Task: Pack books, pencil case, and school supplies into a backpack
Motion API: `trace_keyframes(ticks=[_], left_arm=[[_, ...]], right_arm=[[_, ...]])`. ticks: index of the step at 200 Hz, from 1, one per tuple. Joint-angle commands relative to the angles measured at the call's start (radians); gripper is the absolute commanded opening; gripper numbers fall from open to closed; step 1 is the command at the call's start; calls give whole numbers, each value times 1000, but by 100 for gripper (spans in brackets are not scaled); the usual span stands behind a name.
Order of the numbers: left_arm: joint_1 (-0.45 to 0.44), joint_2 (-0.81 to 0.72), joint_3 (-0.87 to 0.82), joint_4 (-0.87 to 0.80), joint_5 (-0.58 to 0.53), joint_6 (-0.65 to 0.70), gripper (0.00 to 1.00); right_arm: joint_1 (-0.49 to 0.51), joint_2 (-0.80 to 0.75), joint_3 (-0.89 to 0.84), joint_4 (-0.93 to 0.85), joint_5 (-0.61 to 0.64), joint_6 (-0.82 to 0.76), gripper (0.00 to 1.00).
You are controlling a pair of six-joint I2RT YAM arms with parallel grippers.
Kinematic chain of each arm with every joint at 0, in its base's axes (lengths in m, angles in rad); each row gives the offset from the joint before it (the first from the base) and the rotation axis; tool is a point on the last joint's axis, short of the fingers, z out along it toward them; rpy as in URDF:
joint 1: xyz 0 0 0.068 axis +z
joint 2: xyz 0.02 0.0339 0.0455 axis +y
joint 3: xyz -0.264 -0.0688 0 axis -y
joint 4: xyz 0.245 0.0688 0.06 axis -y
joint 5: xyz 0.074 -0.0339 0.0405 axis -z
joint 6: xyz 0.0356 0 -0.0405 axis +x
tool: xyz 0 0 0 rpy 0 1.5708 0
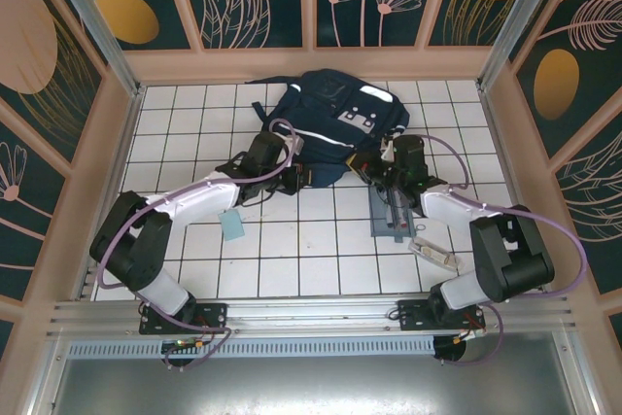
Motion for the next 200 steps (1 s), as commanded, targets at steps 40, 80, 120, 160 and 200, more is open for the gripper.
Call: trace_keyframes(ticks=[40, 80, 120, 160, 200], left_arm=[[90, -57, -62, -164, 22, 43, 0], [-60, -158, -150, -124, 114, -67, 0], [-131, -95, -116, 39, 197, -179, 0], [-131, 79, 100, 94, 136, -166, 0], [-131, 227, 263, 146, 115, -156, 0]], right_arm=[[-81, 122, 193, -74, 108, -224, 0], [-81, 321, 432, -125, 80, -306, 0], [-78, 434, 556, -140, 65, -291, 12], [-75, 312, 474, -195, 71, -244, 57], [-41, 92, 281, -261, 85, -182, 69]])
